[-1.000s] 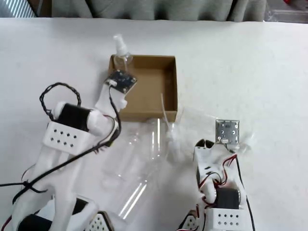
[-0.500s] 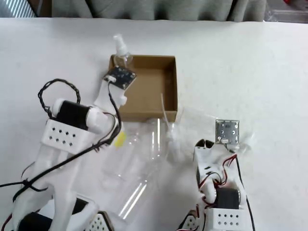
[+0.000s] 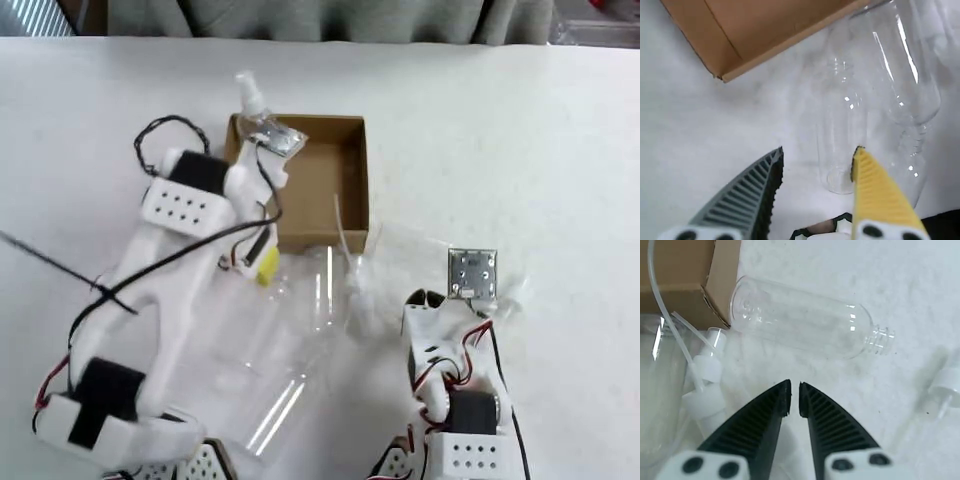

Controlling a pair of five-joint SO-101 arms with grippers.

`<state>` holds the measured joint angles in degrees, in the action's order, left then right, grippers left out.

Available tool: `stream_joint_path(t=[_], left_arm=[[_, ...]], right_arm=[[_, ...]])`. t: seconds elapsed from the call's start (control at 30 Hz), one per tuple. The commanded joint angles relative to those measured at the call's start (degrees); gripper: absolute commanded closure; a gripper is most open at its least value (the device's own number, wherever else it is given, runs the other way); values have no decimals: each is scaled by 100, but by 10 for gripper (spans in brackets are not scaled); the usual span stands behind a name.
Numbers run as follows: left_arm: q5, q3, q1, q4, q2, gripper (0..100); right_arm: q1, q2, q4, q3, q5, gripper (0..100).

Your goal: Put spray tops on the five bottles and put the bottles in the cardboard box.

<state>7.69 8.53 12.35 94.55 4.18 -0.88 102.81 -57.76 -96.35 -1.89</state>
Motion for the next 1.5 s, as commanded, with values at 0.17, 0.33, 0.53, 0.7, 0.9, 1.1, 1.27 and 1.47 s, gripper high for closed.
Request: stream_joint_path(t=[0.17,0.33,0.53,0.7,0.9,1.1,1.27,1.47], left_arm=[[9,-141,365,-35,-101,771],[9,343,312,-475,-84,682],[35,985,312,-1152,-101,695],[62,1275,330,-1468,-110,689],[387,1292,312,-1582,-110,668],[369,1301,312,-1749,-180,668],[360,1020,57,-1899,-901,668],[360,870,13,-1899,-1305,668]], right_arm=[[-48,22,-13,-53,-18,981],[-48,22,-13,-53,-18,981],[-48,22,-22,-53,-18,981],[-57,22,-4,-53,-35,981],[-57,22,-4,-53,-615,981],[-57,22,-31,-53,-615,981],[-57,22,-31,-53,-615,981],[-57,22,-31,-53,-615,981]])
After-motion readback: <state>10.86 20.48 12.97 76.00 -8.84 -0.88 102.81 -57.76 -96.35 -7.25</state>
